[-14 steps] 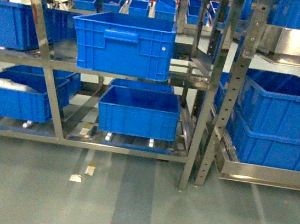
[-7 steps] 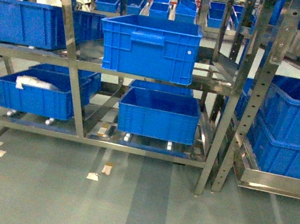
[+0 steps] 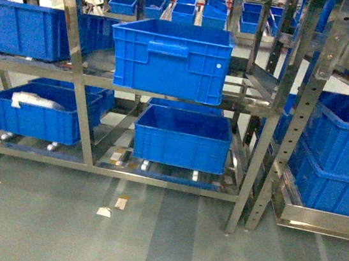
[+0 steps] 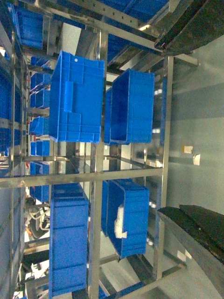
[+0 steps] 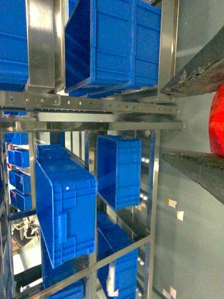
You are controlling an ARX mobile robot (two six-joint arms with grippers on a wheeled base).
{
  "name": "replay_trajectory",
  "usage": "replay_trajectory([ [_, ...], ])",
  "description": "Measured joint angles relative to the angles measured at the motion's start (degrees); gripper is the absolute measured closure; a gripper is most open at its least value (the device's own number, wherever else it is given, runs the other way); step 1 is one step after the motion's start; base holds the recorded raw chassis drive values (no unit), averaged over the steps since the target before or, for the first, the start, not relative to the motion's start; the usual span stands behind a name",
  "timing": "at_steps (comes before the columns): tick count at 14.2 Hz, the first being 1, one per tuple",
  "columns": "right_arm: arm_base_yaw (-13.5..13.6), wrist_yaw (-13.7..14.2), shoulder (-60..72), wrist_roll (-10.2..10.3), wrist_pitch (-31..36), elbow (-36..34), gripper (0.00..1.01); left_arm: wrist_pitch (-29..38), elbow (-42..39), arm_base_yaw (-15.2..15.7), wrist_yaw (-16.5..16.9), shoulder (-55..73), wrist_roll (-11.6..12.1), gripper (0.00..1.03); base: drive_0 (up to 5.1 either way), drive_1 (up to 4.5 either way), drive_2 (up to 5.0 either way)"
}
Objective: Pick red block from blue box to shelf
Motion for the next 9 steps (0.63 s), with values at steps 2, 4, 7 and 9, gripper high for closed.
replay_trajectory([
  [2, 0.00, 0.00, 0.04, 0.00, -0.04, 0.00, 0.73, -0.02, 0.00, -0.02, 0.00, 0.00, 0.00, 0.05, 0.3, 4.13, -3.6],
  [4, 0.00, 0.00, 0.04, 0.00, -0.04, 0.00, 0.73, 0.00, 0.00, 0.00, 0.00, 0.00, 0.00, 0.05, 0.2, 4.09, -3.7],
  [7, 0.00, -0.02, 0.04, 0.00, -0.04, 0.00, 0.73, -0.02, 0.00, 0.00, -0.02, 0.00, 0.00, 0.05, 0.1, 3.87, -3.6],
  [9, -0.04, 0.00, 0.00, 0.00, 0.02, 0.00, 0.73, -0.04, 0.00, 0.00, 0.00, 0.00, 0.00, 0.05, 0.1, 3.64, -3.4],
])
